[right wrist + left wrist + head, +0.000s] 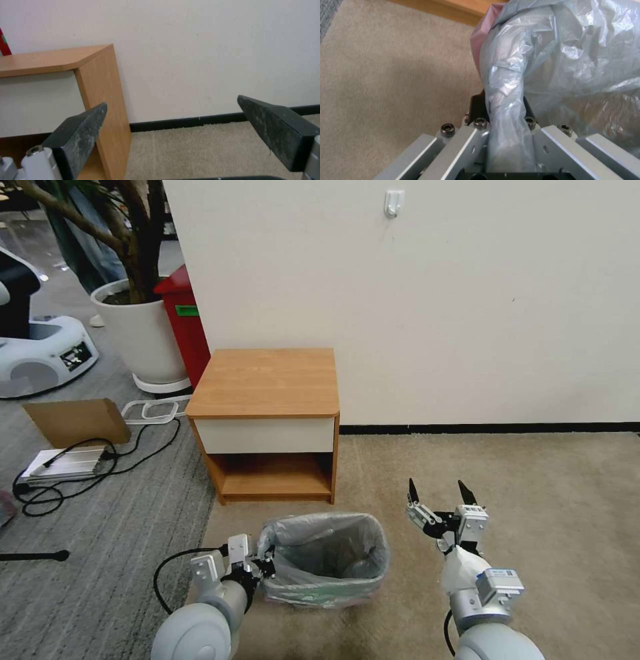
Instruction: Pick up the garbage bag from the table and place it over the trash can.
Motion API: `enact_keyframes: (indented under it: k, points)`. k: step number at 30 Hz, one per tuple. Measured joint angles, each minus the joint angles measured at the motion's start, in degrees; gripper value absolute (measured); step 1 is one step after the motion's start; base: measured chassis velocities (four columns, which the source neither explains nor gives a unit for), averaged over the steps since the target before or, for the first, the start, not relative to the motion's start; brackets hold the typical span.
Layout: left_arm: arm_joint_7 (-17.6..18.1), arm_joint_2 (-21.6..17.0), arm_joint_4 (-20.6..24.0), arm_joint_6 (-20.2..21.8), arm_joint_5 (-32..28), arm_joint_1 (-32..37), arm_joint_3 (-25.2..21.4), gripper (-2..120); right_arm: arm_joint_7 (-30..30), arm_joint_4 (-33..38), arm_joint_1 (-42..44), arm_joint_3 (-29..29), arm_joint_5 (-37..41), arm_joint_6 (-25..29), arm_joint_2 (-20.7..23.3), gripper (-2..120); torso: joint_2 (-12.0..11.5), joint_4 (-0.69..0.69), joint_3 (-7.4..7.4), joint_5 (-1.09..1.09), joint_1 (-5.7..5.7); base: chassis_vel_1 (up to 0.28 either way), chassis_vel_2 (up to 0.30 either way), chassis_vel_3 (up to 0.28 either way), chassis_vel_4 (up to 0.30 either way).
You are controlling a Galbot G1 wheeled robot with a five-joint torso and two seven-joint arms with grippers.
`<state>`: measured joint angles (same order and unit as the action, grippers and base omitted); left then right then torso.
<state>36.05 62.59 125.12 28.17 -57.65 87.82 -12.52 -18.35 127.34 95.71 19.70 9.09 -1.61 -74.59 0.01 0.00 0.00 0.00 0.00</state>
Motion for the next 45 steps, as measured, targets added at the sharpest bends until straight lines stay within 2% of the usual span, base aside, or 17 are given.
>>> enact_keyframes:
  k: [9, 12, 16, 17, 21, 22, 31, 32, 33, 34, 36, 37, 38, 39, 41, 42, 45]
  points:
    - [0.11, 0.05, -0.92, 2.06, 0.09, -0.27, 0.76, 3, 0.03, -0.28, -0.06, 0.90, 0.14, 0.09, -0.29, 100, 0.00, 0.00, 0.00, 0.00, 0.00, 0.000, 0.000, 0.000, 0.000]
    - [0.11, 0.11, -0.92, 3.21, 0.10, -0.50, 0.96, 10, 0.06, -0.36, -0.17, 0.91, 0.20, 0.09, -0.29, 100, 0.00, 0.00, 0.00, 0.00, 0.00, 0.000, 0.000, 0.000, 0.000]
    - [0.05, 0.09, -1.21, 4.22, 1.18, -0.86, 1.22, 28, 0.09, -0.47, -0.27, 0.90, 0.28, 0.09, -0.27, 100, 0.00, 0.00, 0.00, 0.00, 0.00, 0.000, 0.000, 0.000, 0.000]
    - [0.05, 0.09, -1.21, 4.22, 1.18, -0.86, 1.22, 28, 0.09, -0.47, -0.27, 0.90, 0.28, 0.09, -0.27, 100, 0.00, 0.00, 0.00, 0.00, 0.00, 0.000, 0.000, 0.000, 0.000]
    - [-0.02, -0.09, -1.39, 4.27, 2.06, -0.49, 1.17, 47, 0.08, -0.44, -0.35, 1.03, 0.66, 0.07, -0.51, 100, -0.01, 0.00, 0.00, 0.00, 0.00, 0.000, 0.000, 0.000, 0.000]
    - [-0.02, -0.09, -1.39, 4.27, 2.06, -0.49, 1.17, 47, 0.08, -0.44, -0.35, 1.03, 0.66, 0.07, -0.51, 100, -0.01, 0.00, 0.00, 0.00, 0.00, 0.000, 0.000, 0.000, 0.000]
    - [-0.02, -0.70, -0.28, 3.75, 4.33, 0.57, 0.73, 79, 0.14, -0.04, 0.01, 1.26, 1.43, 0.07, -0.57, 100, -0.01, 0.00, 0.00, 0.00, 0.00, 0.000, 0.000, 0.000, 0.000]
    - [-0.15, -1.11, 0.63, 2.39, 6.09, 0.94, 0.76, 85, 1.19, -0.27, 0.44, 1.69, 2.78, 0.90, -0.60, 100, -0.01, 0.00, 0.00, 0.00, 0.00, 0.000, 0.000, 0.000, 0.000]
    - [-0.15, -1.11, 0.63, 2.39, 6.09, 0.94, 0.76, 85, 1.19, -0.27, 0.44, 1.69, 2.78, 0.90, -0.60, 100, -0.01, 0.00, 0.00, 0.00, 0.00, 0.000, 0.000, 0.000, 0.000]
    - [-0.95, -1.51, 0.82, 0.41, 9.03, 1.27, 0.96, 91, 1.86, -0.62, 0.62, 1.90, 3.96, 1.47, -0.60, 100, -0.01, 0.00, 0.00, 0.00, 0.00, 0.000, 0.000, 0.000, 0.000]
    - [-5.39, -2.81, 0.29, -5.35, 17.35, 2.09, 1.01, 97, 3.59, -1.48, 1.18, 2.64, 6.34, 2.72, -0.38, 100, -0.01, 0.00, 0.00, 0.00, 0.00, 0.000, 0.000, 0.000, 0.000]
    - [-5.39, -2.81, 0.29, -5.35, 17.35, 2.09, 1.01, 97, 3.59, -1.48, 1.18, 2.64, 6.34, 2.72, -0.38, 100, -0.01, 0.00, 0.00, 0.00, 0.00, 0.000, 0.000, 0.000, 0.000]
    - [-8.28, -3.91, 0.15, -8.61, 21.86, 2.68, 0.65, 99, 4.73, -1.78, 1.87, 3.40, 7.21, 3.35, -0.07, 100, -0.01, 0.00, 0.00, 0.00, 0.00, 0.000, 0.000, 0.000, 0.000]
    - [-9.64, -4.52, 0.27, -10.46, 23.85, 3.01, 0.15, 99, 5.56, -1.95, 2.48, 3.91, 7.74, 4.01, 0.18, 100, -0.01, -0.01, 0.00, 0.00, 0.00, 0.000, 0.000, 0.000, 0.000]
    - [-11.06, -5.02, 1.03, -14.26, 26.28, 3.76, -1.06, 100, 6.64, -2.16, 3.54, 4.74, 8.21, 5.36, 0.32, 100, -0.01, -0.01, 0.00, 0.00, 0.00, 0.000, 0.000, 0.000, 0.000]
    - [-11.06, -5.02, 1.03, -14.26, 26.28, 3.76, -1.06, 100, 6.64, -2.16, 3.54, 4.74, 8.21, 5.36, 0.32, 100, -0.01, -0.01, 0.00, 0.00, 0.00, 0.000, 0.000, 0.000, 0.000]
    - [-13.41, -4.52, 2.30, -18.67, 29.16, 5.81, -4.46, 100, 7.64, -2.52, 5.18, 5.70, 7.87, 7.98, -0.80, 100, -0.01, -0.01, 0.00, 0.00, 0.00, 0.000, 0.000, 0.000, 0.000]
